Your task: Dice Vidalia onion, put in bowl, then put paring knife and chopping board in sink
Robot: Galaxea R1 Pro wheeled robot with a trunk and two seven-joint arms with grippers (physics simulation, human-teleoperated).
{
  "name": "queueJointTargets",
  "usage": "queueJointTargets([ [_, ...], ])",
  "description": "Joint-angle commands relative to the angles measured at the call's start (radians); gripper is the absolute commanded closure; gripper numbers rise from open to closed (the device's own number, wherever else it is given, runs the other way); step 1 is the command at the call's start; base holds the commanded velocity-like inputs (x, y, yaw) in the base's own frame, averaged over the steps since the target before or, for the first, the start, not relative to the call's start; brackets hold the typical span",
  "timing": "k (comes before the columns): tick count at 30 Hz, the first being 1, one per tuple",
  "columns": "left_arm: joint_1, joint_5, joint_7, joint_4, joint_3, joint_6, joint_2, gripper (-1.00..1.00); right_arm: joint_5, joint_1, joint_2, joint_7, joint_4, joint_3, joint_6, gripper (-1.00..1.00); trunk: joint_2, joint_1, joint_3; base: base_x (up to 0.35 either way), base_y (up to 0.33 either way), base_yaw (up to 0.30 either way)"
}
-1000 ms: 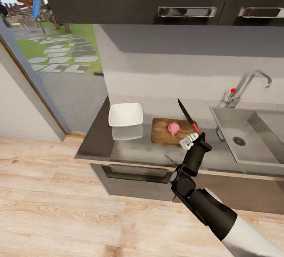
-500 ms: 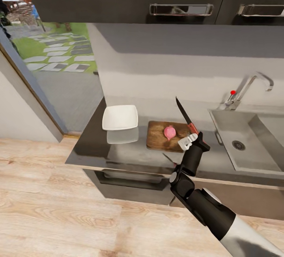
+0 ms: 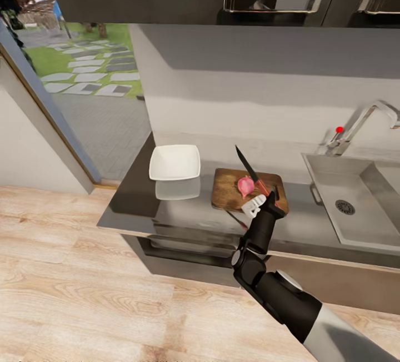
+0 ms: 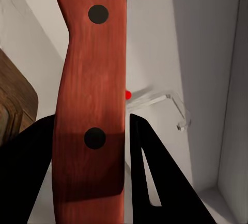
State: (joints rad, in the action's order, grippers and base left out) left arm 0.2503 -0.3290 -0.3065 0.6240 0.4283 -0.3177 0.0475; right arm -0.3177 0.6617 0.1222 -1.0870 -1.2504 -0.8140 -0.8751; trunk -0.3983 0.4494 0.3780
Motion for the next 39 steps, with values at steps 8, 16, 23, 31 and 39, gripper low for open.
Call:
queueJointTargets([
  [8, 0.000, -0.009, -0.009, 0.002, 0.008, -0.003, 0.002, -1.00, 0.000, 0.001, 0.001, -0.005, 0.005, -0.002, -0.004, 1.00, -0.002, 0.001, 0.002, 0.000, -0.016, 0.010],
  [16, 0.000, -0.008, -0.008, 0.002, 0.009, -0.003, 0.002, -1.00, 0.000, 0.001, -0.002, -0.003, 0.049, -0.018, -0.007, 1.00, -0.002, 0.001, 0.002, 0.000, -0.095, 0.000],
  [23, 0.000, -0.009, -0.009, 0.002, 0.009, -0.003, 0.002, -1.00, 0.000, 0.001, -0.004, -0.005, 0.055, -0.073, -0.002, 1.00, -0.002, 0.001, 0.002, 0.000, -0.002, 0.000],
  [31, 0.000, -0.009, -0.009, 0.002, 0.009, -0.003, 0.002, -1.00, 0.000, 0.001, -0.005, -0.005, 0.060, -0.096, -0.005, 1.00, -0.002, 0.001, 0.006, 0.000, 0.000, 0.000],
  [39, 0.000, -0.008, -0.008, 0.002, 0.009, -0.003, 0.002, -1.00, 0.000, 0.001, -0.004, -0.004, 0.066, -0.096, -0.011, 1.00, -0.002, 0.001, 0.019, 0.000, -0.031, 0.000],
])
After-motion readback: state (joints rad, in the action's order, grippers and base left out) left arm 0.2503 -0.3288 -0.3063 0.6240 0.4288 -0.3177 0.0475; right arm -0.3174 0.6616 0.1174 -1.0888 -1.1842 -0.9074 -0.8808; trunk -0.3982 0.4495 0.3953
